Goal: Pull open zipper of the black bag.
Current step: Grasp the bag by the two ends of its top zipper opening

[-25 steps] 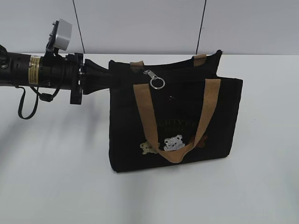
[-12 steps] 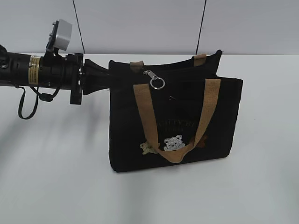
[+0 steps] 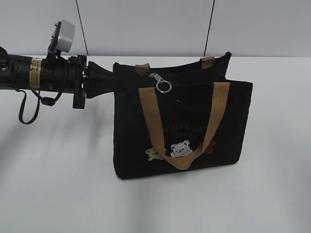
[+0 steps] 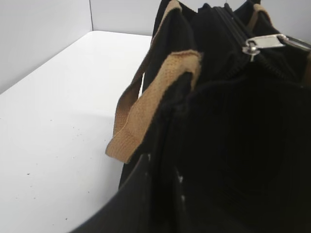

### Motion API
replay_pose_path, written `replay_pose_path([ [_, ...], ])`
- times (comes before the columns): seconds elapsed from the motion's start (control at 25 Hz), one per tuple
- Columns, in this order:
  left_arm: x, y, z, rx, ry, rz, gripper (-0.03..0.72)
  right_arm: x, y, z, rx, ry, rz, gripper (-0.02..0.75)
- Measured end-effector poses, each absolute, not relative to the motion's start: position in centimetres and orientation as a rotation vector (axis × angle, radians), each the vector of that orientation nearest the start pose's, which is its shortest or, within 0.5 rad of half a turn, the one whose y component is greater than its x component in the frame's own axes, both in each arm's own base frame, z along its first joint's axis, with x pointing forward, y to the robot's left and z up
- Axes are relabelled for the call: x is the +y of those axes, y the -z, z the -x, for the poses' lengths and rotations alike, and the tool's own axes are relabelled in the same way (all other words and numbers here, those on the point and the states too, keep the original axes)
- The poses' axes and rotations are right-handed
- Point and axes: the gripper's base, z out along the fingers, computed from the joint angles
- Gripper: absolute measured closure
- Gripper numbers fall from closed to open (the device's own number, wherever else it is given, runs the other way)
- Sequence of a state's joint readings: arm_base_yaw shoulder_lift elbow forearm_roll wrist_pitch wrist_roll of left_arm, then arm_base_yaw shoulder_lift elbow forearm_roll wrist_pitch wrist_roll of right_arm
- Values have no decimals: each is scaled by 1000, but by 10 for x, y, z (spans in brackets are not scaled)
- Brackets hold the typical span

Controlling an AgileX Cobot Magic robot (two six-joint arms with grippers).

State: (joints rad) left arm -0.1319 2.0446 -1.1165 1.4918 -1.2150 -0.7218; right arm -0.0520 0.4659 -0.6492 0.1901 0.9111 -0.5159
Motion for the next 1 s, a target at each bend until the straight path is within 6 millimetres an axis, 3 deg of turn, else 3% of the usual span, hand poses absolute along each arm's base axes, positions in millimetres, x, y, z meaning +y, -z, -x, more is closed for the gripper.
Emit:
replay_pose_path([
  [0.28,-133,-165,-358,1428,975,-1249,655,19,-334,-131,2157,105,771,381],
  [0.48,-133,-165,-357,1425,978,-1262,655,39,-333,-179,2168,61,980,381],
  [0.76,-133,-165,-357,1424,980,-1265,655,98,-327,-227,2082,-34,1232,379],
  [1.0,-133,-165,-357,1422,978,-1274,656,147,-315,-247,1869,-13,1402,377],
])
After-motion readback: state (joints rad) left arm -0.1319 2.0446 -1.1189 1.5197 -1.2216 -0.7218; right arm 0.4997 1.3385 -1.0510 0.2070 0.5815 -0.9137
